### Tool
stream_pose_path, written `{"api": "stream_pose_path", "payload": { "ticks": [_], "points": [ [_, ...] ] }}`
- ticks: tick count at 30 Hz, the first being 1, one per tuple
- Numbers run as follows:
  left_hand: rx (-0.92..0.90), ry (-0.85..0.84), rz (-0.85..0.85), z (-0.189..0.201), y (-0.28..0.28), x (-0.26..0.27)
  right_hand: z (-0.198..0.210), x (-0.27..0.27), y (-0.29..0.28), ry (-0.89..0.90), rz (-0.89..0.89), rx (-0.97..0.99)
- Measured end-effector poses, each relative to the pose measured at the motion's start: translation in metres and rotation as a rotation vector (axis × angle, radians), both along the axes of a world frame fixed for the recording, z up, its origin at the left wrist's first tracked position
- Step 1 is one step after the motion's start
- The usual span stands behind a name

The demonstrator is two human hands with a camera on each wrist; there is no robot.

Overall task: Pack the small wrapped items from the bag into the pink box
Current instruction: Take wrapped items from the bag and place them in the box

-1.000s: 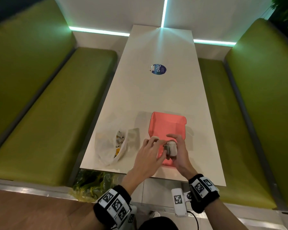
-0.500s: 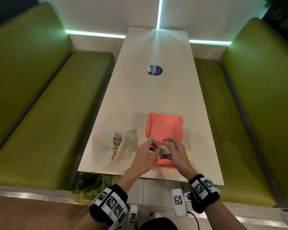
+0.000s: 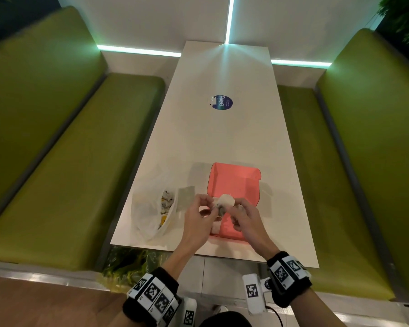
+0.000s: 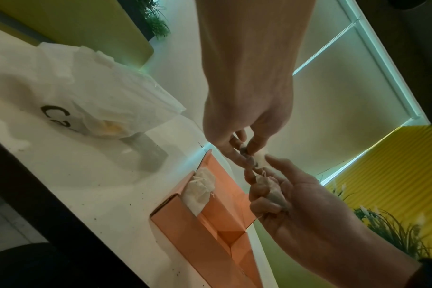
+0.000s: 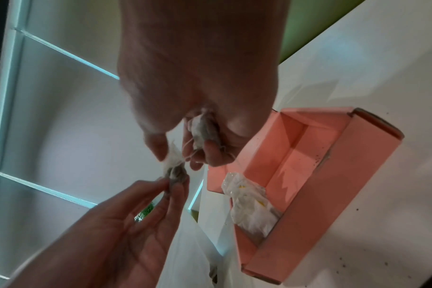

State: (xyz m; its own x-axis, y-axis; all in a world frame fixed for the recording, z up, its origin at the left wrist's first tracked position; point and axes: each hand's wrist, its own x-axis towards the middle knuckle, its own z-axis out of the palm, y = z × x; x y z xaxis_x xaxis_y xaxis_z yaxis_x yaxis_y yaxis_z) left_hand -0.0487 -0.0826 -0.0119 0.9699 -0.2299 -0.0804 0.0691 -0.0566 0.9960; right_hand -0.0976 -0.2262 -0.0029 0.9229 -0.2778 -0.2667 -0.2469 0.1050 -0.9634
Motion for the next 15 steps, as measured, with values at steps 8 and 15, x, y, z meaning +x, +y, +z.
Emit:
{"api": "stream_pose_path", "payload": {
  "ticks": [8,15],
  "points": [
    [0.073,0.061,-0.179,0.01,0.001,0.009,0.006,-0.001,-0.004,-0.005,0.064,-0.1],
    [0.044,0.045,-0.089,0.008,-0.001,0.014,0.008,-0.003,-0.001,0.025,0.149,-0.065]
  ]
}}
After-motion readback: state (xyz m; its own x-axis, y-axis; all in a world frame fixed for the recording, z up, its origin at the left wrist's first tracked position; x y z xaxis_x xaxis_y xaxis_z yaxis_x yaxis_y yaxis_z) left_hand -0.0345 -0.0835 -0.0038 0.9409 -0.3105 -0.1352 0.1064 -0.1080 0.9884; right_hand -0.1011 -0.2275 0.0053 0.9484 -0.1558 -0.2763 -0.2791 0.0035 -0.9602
